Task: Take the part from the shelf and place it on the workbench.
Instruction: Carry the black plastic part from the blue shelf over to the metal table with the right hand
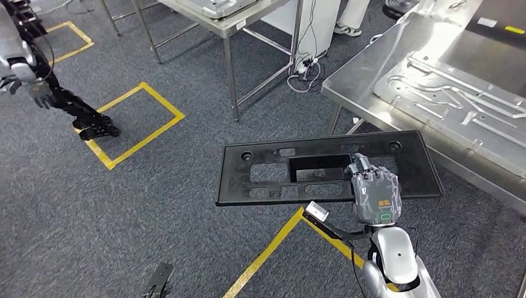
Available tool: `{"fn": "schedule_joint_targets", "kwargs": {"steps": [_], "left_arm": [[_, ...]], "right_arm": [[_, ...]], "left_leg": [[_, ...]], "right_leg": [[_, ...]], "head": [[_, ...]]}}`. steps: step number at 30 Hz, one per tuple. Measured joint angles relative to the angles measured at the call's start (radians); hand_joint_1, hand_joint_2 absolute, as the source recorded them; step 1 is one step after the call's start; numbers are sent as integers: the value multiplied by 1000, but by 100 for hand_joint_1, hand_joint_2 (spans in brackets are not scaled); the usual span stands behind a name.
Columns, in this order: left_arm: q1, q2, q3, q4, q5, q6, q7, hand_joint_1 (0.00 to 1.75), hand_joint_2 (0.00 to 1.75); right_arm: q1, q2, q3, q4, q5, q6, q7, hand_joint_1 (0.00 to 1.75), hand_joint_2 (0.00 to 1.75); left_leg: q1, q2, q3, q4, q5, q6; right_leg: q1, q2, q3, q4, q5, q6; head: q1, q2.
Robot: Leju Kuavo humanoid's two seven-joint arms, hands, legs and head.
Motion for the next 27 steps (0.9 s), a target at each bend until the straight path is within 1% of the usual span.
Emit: {"fn": "schedule_joint_targets", "kwargs": {"steps": [1,2,3,4,5,6,7,8,9,10,11,12,13,14,15,16,17,18,19,20,21,22,23,24,25,26,27], "left_arm": [[1,0,0,0,0,-1,0,0,175],[3,0,-1,0,0,-1,0,0,175],[6,0,-1,0,0,-2,1,0,175],[9,0,-1,0,0,-2,1,0,175],[10,0,-2,0,0,-2,1,0,175],[10,0,-2,0,0,-3,1,0,175],[9,1,-3,0,-1,-4,1,0,175],[9,3,-4,0,-1,-5,1,0,175],[8,5,-4,0,-2,-6,1,0,175],[9,7,-4,0,-2,-7,1,0,175],[8,7,-5,0,-2,-7,1,0,175],[8,6,-7,0,-2,-8,1,0,175],[7,5,-8,0,-2,-9,1,0,175],[6,4,-11,0,-2,-9,1,0,175],[5,2,-12,0,-2,-9,0,0,175],[6,3,-13,0,-3,-10,0,0,175],[7,3,-14,0,-3,-10,0,0,175],[8,3,-15,0,-3,-12,1,0,175],[9,3,-16,0,-4,-13,1,0,175],[10,3,-18,0,-6,-15,1,0,175],[10,2,-19,0,-8,-17,1,0,175],[9,2,-21,0,-10,-19,1,0,175],[9,2,-22,0,-12,-21,0,0,175],[9,2,-23,0,-13,-22,0,0,175],[8,2,-24,0,-14,-24,0,0,175],[8,2,-25,0,-16,-25,0,0,175],[7,2,-26,0,-17,-26,0,0,175]], "right_arm": [[-2,0,0,0,-2,1,0,175,175],[-4,0,0,0,-4,2,0,175,175],[-5,0,0,0,-7,3,0,175,175],[-5,0,0,0,-10,5,0,175,175],[-5,0,0,0,-12,7,0,175,175],[-6,0,0,0,-15,9,0,175,175],[-7,0,0,0,-17,11,0,175,175],[-10,0,0,0,-19,13,0,175,175],[-12,0,0,0,-21,14,0,175,175],[-13,-1,0,0,-21,15,0,175,175],[-15,-1,0,0,-22,16,0,175,175],[-14,-1,0,0,-22,17,0,175,175],[-14,-2,-1,-1,-22,17,-1,175,175],[-15,-4,-1,-2,-22,17,-2,175,175],[-17,-5,-1,-2,-22,17,-2,175,175],[-20,-6,-1,-3,-23,17,-3,175,175],[-22,-6,-1,-2,-25,19,-3,175,175],[-24,-7,-1,-2,-27,21,-3,175,175],[-24,-7,-1,-1,-29,24,-3,175,175],[-24,-7,-2,-1,-30,27,-3,175,175],[-25,-8,-2,0,-32,30,-3,175,175],[-26,-8,-2,0,-34,33,-3,175,175],[-29,-8,-1,0,-36,35,-2,175,175],[-31,-8,-1,0,-38,37,-2,175,175],[-33,-8,-1,1,-39,39,-1,175,175],[-34,-8,-1,1,-40,40,0,175,175],[-34,-8,-2,2,-41,42,1,175,175]], "left_leg": [[1,-28,-28,63,-33,0],[1,-41,-63,134,-65,0],[1,-46,-94,191,-82,1],[1,-48,-111,216,-79,2],[1,-50,-110,202,-55,5],[0,-58,-92,152,-17,10],[0,-80,-66,83,23,17],[1,-108,-42,20,52,24],[0,-131,-25,-23,67,28],[-1,-147,-18,-44,71,31],[-4,-145,-15,-49,70,33],[-3,-132,-12,-54,73,36],[-1,-119,-8,-61,78,40],[2,-104,-3,-69,81,46],[4,-88,2,-76,84,51],[3,-73,5,-79,84,54],[2,-58,6,-79,83,56],[1,-42,6,-79,81,56],[1,-28,7,-79,78,55],[1,-14,9,-78,76,53],[1,-1,13,-77,72,50],[0,11,17,-76,67,46],[-2,22,21,-74,61,41],[-5,32,25,-73,56,35],[-7,41,29,-73,51,29],[-9,49,33,-74,49,23],[-9,58,38,-76,46,17]], "right_leg": [[1,12,0,0,0,-5],[3,25,0,0,0,-8],[5,39,0,2,-1,-9],[6,55,-1,4,-2,-10],[8,71,0,6,-2,-10],[9,87,0,9,-3,-10],[9,101,0,11,-4,-9],[10,115,-2,14,-4,-6],[7,127,-6,16,-4,0],[3,140,-11,17,-2,7],[0,153,-15,16,1,15],[-3,164,-18,13,3,23],[-1,154,-20,16,2,29],[2,129,-28,32,-8,33],[5,94,-46,68,-29,36],[5,57,-73,124,-58,39],[3,36,-107,190,-88,43],[-1,26,-137,247,-108,47],[-4,21,-153,276,-111,51],[-7,17,-151,270,-97,53],[-9,9,-125,222,-66,55],[-10,-8,-86,149,-33,54],[-5,-28,-50,84,-10,51],[-1,-42,-23,34,4,45],[4,-48,-11,12,6,39],[9,-42,-11,10,2,33],[8,-29,-11,8,2,26]], "head": [[0,0],[0,0],[0,0],[0,0],[0,0],[0,0],[0,0],[0,0],[0,0],[0,0],[0,0],[-1,0],[0,0],[2,0],[4,0],[6,0],[7,0],[8,0],[8,0],[8,0],[8,0],[8,0],[8,0],[7,0],[7,0],[6,0],[6,0]]}}
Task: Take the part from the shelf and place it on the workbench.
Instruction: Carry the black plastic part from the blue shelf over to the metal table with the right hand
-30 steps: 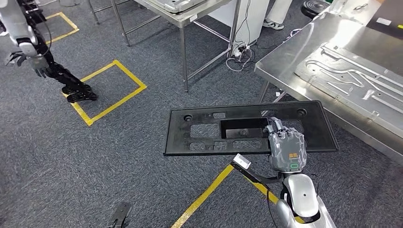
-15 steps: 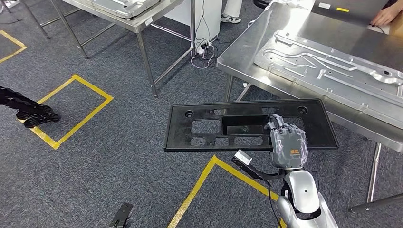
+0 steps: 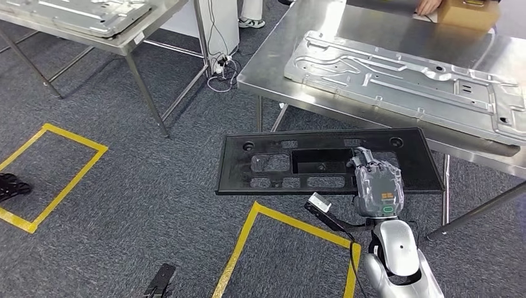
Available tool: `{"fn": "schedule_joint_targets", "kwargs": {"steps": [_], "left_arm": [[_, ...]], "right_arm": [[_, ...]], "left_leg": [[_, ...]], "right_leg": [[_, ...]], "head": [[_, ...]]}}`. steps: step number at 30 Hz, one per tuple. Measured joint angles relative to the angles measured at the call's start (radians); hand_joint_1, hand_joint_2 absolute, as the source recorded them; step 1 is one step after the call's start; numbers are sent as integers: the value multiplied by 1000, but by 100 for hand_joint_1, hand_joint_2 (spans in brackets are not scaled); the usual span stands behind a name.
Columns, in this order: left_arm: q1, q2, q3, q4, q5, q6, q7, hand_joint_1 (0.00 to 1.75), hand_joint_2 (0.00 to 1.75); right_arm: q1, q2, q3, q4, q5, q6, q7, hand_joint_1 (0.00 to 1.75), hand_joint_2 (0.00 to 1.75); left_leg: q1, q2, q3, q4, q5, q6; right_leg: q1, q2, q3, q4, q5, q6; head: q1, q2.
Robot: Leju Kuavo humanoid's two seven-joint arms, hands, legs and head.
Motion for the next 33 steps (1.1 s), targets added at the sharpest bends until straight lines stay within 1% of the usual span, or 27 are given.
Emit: {"fn": "schedule_joint_targets", "kwargs": {"steps": [1,3,4,6,7,8,9,10,11,12,13,14,15,16,18,19,20,21,22,23,24,26,27,28,29,31,33], "left_arm": [[-1,0,-2,0,-1,-1,0,0,175],[-2,1,-5,0,-3,-2,0,0,175],[-1,2,-5,0,-3,-3,1,0,175],[4,4,-6,0,-3,-5,2,0,175],[7,5,-7,0,-3,-7,3,0,175],[9,6,-8,0,-3,-9,4,0,175],[9,7,-9,0,-3,-10,4,0,175],[9,9,-10,0,-3,-11,4,0,175],[8,13,-12,0,-3,-12,3,0,175],[8,16,-12,0,-3,-12,3,0,175],[8,19,-13,0,-3,-12,3,0,175],[9,21,-14,0,-3,-13,3,0,175],[8,20,-15,0,-3,-14,3,0,175],[7,20,-16,0,-2,-15,2,0,175],[5,20,-18,0,-2,-19,0,0,175],[5,20,-18,0,-1,-20,-1,0,175],[6,21,-18,0,0,-21,-2,0,175],[7,21,-18,0,0,-22,-2,0,175],[8,21,-18,0,0,-22,-2,0,175],[8,22,-18,0,0,-22,-2,0,175],[8,22,-19,0,0,-22,-2,0,175],[8,22,-19,0,0,-23,-2,0,175],[7,22,-19,0,0,-23,-2,0,175],[7,22,-19,0,0,-23,-3,0,175],[6,22,-19,0,0,-23,-3,0,175],[4,22,-19,0,0,-23,-3,0,175],[3,22,-19,0,1,-23,-4,0,175]], "right_arm": [[0,0,0,0,-1,2,1,175,175],[-2,0,-1,1,-2,6,2,175,175],[-4,0,-1,2,-3,8,2,175,175],[-6,1,-1,4,-5,14,2,175,175],[-6,2,-1,6,-7,18,2,175,175],[-6,2,-1,8,-8,20,2,175,175],[-6,2,-1,9,-10,22,3,175,175],[-7,2,-1,10,-11,23,3,175,175],[-8,2,-1,11,-12,24,3,175,175],[-10,2,-1,12,-12,25,4,175,175],[-11,2,-1,13,-13,25,5,175,175],[-12,2,-1,14,-13,26,6,175,175],[-12,2,-1,15,-14,27,7,175,175],[-11,2,-1,15,-14,27,7,175,175],[-14,2,0,16,-17,28,8,175,175],[-17,2,1,17,-19,29,9,175,175],[-20,2,2,18,-21,30,9,175,175],[-21,3,2,20,-22,31,9,175,175],[-21,3,3,22,-23,32,9,175,175],[-20,3,3,24,-23,33,9,175,175],[-20,3,3,26,-23,33,9,175,175],[-21,3,3,27,-23,33,9,175,175],[-22,3,3,27,-24,33,9,175,175],[-22,3,3,28,-24,33,9,175,175],[-23,3,4,28,-24,33,9,175,175],[-22,2,4,28,-24,33,9,175,175],[-23,2,3,28,-24,33,9,175,175]], "left_leg": [[2,-5,4,2,-6,-6],[7,-48,-13,52,-42,-13],[9,-77,-39,108,-72,-14],[9,-102,-113,246,-124,-14],[9,-106,-139,286,-127,-14],[9,-107,-150,290,-109,-12],[9,-112,-142,254,-74,-8],[9,-126,-119,187,-29,-3],[10,-154,-96,122,5,4],[10,-179,-77,70,27,8],[9,-199,-66,39,37,12],[6,-206,-64,32,36,14],[4,-195,-61,27,38,16],[5,-181,-56,20,42,20],[9,-151,-45,3,50,32],[10,-136,-41,-2,52,36],[9,-122,-40,-3,51,39],[7,-107,-39,-3,49,40],[7,-92,-39,-2,47,39],[7,-77,-38,-1,45,38],[7,-63,-37,0,42,36],[5,-39,-30,4,33,28],[3,-30,-27,6,28,22],[1,-21,-24,7,24,15],[-2,-12,-21,7,20,9],[0,-1,-14,6,14,-3],[5,-37,-24,42,-17,-12]], "right_leg": [[-1,10,3,-4,0,-6],[-7,31,10,-12,2,-18],[-8,41,12,-13,2,-23],[-5,65,12,-12,1,-29],[-4,79,12,-10,0,-30],[-2,95,12,-7,-1,-31],[-1,110,13,-4,-2,-31],[-1,124,13,-2,-4,-30],[-1,138,12,2,-6,-27],[-2,151,9,5,-6,-22],[-6,163,5,7,-6,-16],[-10,176,0,7,-3,-8],[-14,189,-3,4,0,1],[-15,186,-5,4,1,7],[-9,132,-23,41,-21,17],[-9,93,-46,88,-48,20],[-10,67,-77,149,-78,24],[-12,56,-109,210,-103,28],[-15,51,-131,251,-113,32],[-18,48,-135,258,-105,35],[-20,42,-117,224,-79,37],[-16,8,-41,90,-20,33],[-12,-8,-11,35,-2,27],[-7,-19,5,6,4,20],[-3,-17,7,-1,1,13],[-4,6,7,-5,3,1],[-9,27,12,-13,6,-13]], "head": [[0,0],[-1,0],[-2,0],[-3,0],[-3,0],[-3,0],[-3,0],[-3,0],[-2,0],[-2,0],[-2,0],[-3,0],[-3,0],[-3,0],[1,0],[2,0],[4,0],[4,0],[4,0],[4,0],[4,0],[4,0],[4,0],[4,0],[4,0],[4,0],[2,0]]}}
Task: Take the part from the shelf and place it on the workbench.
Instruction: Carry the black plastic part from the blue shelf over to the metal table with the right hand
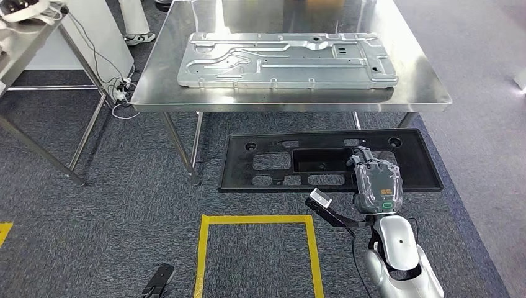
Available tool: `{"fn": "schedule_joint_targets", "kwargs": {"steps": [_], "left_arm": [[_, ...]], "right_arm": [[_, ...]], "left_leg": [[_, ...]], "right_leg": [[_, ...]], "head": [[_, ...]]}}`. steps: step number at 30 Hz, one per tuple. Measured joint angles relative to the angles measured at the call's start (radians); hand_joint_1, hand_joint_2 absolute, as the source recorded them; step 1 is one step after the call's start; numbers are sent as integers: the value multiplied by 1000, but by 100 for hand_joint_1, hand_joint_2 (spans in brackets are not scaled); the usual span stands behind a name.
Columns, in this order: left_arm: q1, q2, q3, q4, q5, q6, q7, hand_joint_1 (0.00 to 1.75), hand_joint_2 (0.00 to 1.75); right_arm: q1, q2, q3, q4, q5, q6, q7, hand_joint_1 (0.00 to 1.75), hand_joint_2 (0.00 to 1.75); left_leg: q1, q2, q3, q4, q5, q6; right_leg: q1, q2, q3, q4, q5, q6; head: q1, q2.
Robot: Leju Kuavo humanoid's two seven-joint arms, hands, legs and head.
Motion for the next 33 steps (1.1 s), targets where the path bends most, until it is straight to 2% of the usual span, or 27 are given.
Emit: {"fn": "schedule_joint_targets", "kwargs": {"steps": [2,3,4,5,6,8,9,10,11,13,14,16,17,18,19,20,21,22,23,25,27,30,31,33], "left_arm": [[2,1,0,0,0,0,-1,0,175],[4,1,0,0,1,0,-1,0,175],[7,1,0,0,1,0,-1,0,175],[9,1,0,0,1,0,0,0,175],[10,1,0,0,1,0,0,0,175],[9,3,0,0,0,-2,0,0,175],[8,5,0,0,-1,-3,0,0,175],[5,7,0,0,-2,-6,1,0,175],[3,8,0,0,-2,-8,2,0,175],[-2,9,-1,0,-2,-12,4,0,175],[-3,8,-1,0,-2,-14,5,0,175],[-4,9,-2,0,-3,-17,7,0,175],[-3,10,-2,0,-3,-18,8,0,175],[-1,11,-2,0,-4,-19,10,0,175],[1,13,-2,0,-4,-20,11,0,175],[2,14,-3,0,-5,-20,12,0,175],[4,14,-3,0,-6,-21,13,0,175],[5,15,-5,0,-7,-22,13,0,175],[5,15,-6,0,-8,-22,13,0,175],[4,15,-8,0,-10,-23,13,0,175],[4,16,-9,0,-11,-23,14,0,175],[3,17,-10,0,-12,-23,14,0,175],[3,17,-10,0,-12,-23,14,0,175],[4,18,-10,0,-13,-23,14,0,175]], "right_arm": [[-2,1,0,0,0,0,0,175,175],[-3,1,0,0,0,0,0,175,175],[-2,2,0,1,0,0,0,175,175],[-2,2,0,1,0,0,0,175,175],[-2,2,0,1,0,0,0,175,175],[-4,2,0,2,-3,1,-1,175,175],[-6,2,1,2,-5,2,-3,175,175],[-8,2,2,3,-7,5,-6,175,175],[-10,3,4,5,-8,9,-10,175,175],[-14,3,8,9,-12,19,-17,175,175],[-15,2,10,11,-14,23,-20,175,175],[-24,3,15,16,-17,32,-22,175,175],[-30,3,18,19,-18,37,-23,175,175],[-35,4,21,22,-19,42,-23,175,175],[-39,4,24,26,-21,46,-23,175,175],[-40,4,25,30,-22,50,-22,175,175],[-42,3,27,35,-22,52,-22,175,175],[-44,3,29,38,-23,55,-21,175,175],[-47,3,31,41,-23,57,-20,175,175],[-55,4,36,45,-25,60,-19,175,175],[-60,5,39,48,-26,61,-19,175,175],[-62,5,41,51,-26,62,-19,175,175],[-64,6,42,51,-26,63,-19,175,175],[-69,7,45,53,-27,64,-18,175,175]], "left_leg": [[3,-54,-52,113,-61,-3],[3,-66,-88,184,-90,-3],[3,-71,-119,239,-105,-3],[3,-72,-136,262,-99,-2],[3,-74,-135,244,-73,0],[3,-90,-90,120,9,7],[3,-101,-66,57,37,11],[2,-111,-51,15,52,14],[0,-115,-45,-3,54,17],[-1,-112,-42,-10,57,26],[0,-108,-39,-15,61,33],[4,-98,-33,-27,70,46],[2,-93,-32,-29,71,50],[1,-88,-32,-30,71,52],[1,-84,-33,-29,70,52],[1,-80,-32,-29,69,51],[1,-77,-31,-28,67,49],[1,-74,-29,-27,65,46],[1,-71,-26,-26,62,43],[-2,-67,-23,-24,56,32],[-5,-64,-21,-26,53,20],[-2,-64,-22,-11,36,4],[-1,-65,-36,23,16,1],[0,-67,-98,148,-42,-1]], "right_leg": [[-1,21,3,-3,1,-10],[1,32,4,-2,0,-13],[3,46,3,-1,0,-14],[4,61,3,2,-1,-15],[5,76,3,5,-3,-14],[4,100,3,14,-7,-11],[5,110,1,19,-9,-8],[5,118,-2,22,-10,-3],[3,124,-6,23,-10,2],[0,134,-9,20,-7,17],[1,123,-11,24,-10,21],[3,77,-35,77,-43,27],[2,50,-61,133,-73,29],[0,34,-93,199,-105,32],[-2,27,-122,257,-126,35],[-5,24,-137,287,-129,38],[-7,23,-132,277,-113,40],[-9,20,-107,228,-82,40],[-10,15,-69,155,-49,39],[-5,8,-10,42,-13,33],[3,9,1,18,-14,24],[0,15,8,9,-14,3],[-1,15,12,6,-15,-4],[1,17,16,5,-18,-14]], "head": [[-1,0],[-1,0],[-1,0],[-1,0],[-1,0],[-1,0],[-1,0],[-1,0],[-1,0],[-1,0],[-1,0],[2,0],[3,0],[4,0],[4,0],[4,0],[4,0],[4,0],[4,0],[4,0],[3,0],[3,0],[2,0],[2,0]]}}
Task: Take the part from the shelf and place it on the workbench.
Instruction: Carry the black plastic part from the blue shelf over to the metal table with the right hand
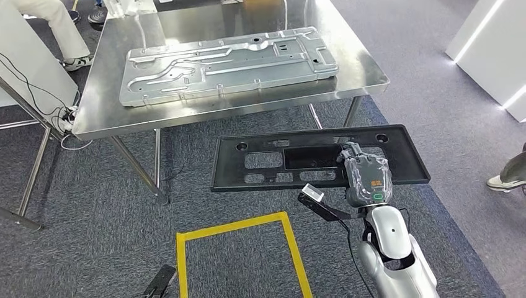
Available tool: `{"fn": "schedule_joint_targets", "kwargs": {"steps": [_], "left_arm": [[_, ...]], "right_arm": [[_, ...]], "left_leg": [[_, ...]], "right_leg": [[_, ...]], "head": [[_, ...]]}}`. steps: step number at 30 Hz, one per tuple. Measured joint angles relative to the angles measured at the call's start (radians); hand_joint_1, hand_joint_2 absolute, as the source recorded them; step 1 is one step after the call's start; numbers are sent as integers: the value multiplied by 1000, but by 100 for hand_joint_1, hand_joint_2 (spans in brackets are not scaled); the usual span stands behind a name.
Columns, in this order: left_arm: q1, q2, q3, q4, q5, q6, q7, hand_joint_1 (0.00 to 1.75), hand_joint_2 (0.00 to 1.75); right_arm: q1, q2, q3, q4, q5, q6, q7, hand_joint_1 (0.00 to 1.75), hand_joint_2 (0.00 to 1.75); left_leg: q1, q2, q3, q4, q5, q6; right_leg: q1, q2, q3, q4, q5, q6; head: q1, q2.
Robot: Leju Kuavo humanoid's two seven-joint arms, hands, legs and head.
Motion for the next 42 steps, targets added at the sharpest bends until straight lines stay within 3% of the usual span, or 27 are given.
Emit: {"fn": "schedule_joint_targets", "kwargs": {"steps": [2,3,5,7,8,12,14,16,17,18,19,21,23,26,28,29,31,32,33,34,36,37,39,42], "left_arm": [[3,0,0,0,-1,0,1,0,175],[5,1,0,0,-2,0,1,0,175],[7,3,-1,0,-3,-1,2,0,175],[6,6,-2,0,-5,-4,2,0,175],[6,7,-4,0,-6,-6,2,0,175],[5,8,-13,0,-12,-13,2,0,175],[4,9,-15,0,-13,-14,1,0,175],[3,9,-16,0,-13,-14,1,0,175],[4,9,-16,0,-13,-14,1,0,175],[5,9,-16,0,-13,-14,1,0,175],[6,9,-17,0,-13,-15,1,0,175],[7,9,-17,0,-13,-16,1,0,175],[6,9,-17,0,-13,-16,1,0,175],[6,10,-17,0,-13,-16,2,0,175],[6,11,-17,0,-13,-16,1,0,175],[6,11,-18,0,-13,-16,1,0,175],[6,11,-18,0,-14,-16,1,0,175],[8,12,-18,0,-15,-16,1,0,175],[9,12,-18,0,-17,-17,1,0,175],[10,13,-19,0,-20,-18,1,0,175],[10,15,-22,0,-27,-23,2,0,175],[7,17,-25,0,-30,-27,4,0,175],[0,18,-35,0,-39,-35,10,0,175],[-14,18,-55,0,-50,-47,30,0,175]], "right_arm": [[-2,1,3,6,-1,3,0,175,175],[-2,1,5,9,-1,4,0,175,175],[-3,1,7,14,-4,7,0,175,175],[-8,2,9,17,-7,10,0,175,175],[-11,2,11,19,-9,12,0,175,175],[-18,2,16,24,-18,15,-1,175,175],[-23,2,19,25,-24,16,-2,175,175],[-24,2,21,28,-27,17,-2,175,175],[-24,2,22,31,-27,18,-2,175,175],[-23,2,22,35,-27,19,-2,175,175],[-23,2,22,37,-27,20,-2,175,175],[-25,2,22,40,-27,20,-2,175,175],[-27,3,23,41,-28,20,-2,175,175],[-26,4,24,42,-28,20,-2,175,175],[-28,4,25,42,-30,20,-3,175,175],[-29,5,25,42,-34,21,-4,175,175],[-31,8,27,43,-46,24,-9,175,175],[-31,9,28,45,-52,27,-11,175,175],[-32,10,28,48,-56,31,-12,175,175],[-33,12,29,52,-60,36,-12,175,175],[-45,20,30,66,-72,52,-11,175,175],[-60,26,30,79,-83,64,-10,175,175],[-99,46,32,119,-121,94,-14,175,175],[-171,108,52,202,-231,150,-71,175,175]], "left_leg": [[0,0,-63,106,-27,0],[0,-1,-73,111,-12,2],[-3,-3,-36,7,65,11],[-8,-9,16,-115,118,23],[-11,-11,30,-146,125,26],[-9,-11,44,-173,126,40],[-4,-8,54,-183,128,48],[-5,-7,57,-184,125,53],[-5,-6,59,-184,123,53],[-4,-6,61,-182,120,52],[-4,-6,65,-180,115,50],[-3,-7,72,-174,104,42],[-7,-6,74,-167,94,30],[-7,-2,76,-171,88,13],[-3,0,69,-140,63,4],[-2,-1,49,-93,39,1],[-2,-2,-24,50,-19,0],[-2,-2,-62,110,-33,0],[-2,-2,-82,132,-26,1],[-3,-3,-82,114,1,5],[-6,-4,-32,-18,87,16],[-8,-5,-5,-84,115,21],[-14,-6,22,-152,133,28],[-12,-10,31,-168,134,36]], "right_leg": [[5,5,1,3,-4,-5],[8,7,3,4,-7,-6],[11,13,10,7,-13,-5],[15,16,14,11,-20,2],[15,17,13,12,-22,6],[12,17,10,22,-34,27],[10,13,-25,98,-75,36],[4,11,-98,228,-125,44],[1,11,-127,274,-132,48],[-3,9,-140,285,-120,51],[-7,7,-132,257,-89,54],[-13,-3,-74,126,-15,57],[-10,-10,-34,35,14,50],[-3,-7,-30,20,6,29],[-4,-4,-20,14,4,13],[-4,-3,-13,10,2,5],[-1,-2,-6,9,-3,-3],[2,0,-4,9,-6,-6],[5,3,-1,10,-8,-7],[8,5,3,10,-11,-7],[11,8,13,10,-18,-5],[13,10,16,12,-22,-3],[15,13,16,13,-24,5],[14,11,11,19,-30,20]], "head": [[0,0],[0,0],[0,0],[0,0],[0,0],[1,0],[2,0],[2,0],[2,0],[2,0],[2,0],[2,0],[1,0],[-1,0],[-1,0],[-2,0],[-3,0],[-3,0],[-3,0],[-3,0],[-3,0],[-3,0],[-3,0],[-3,0]]}}
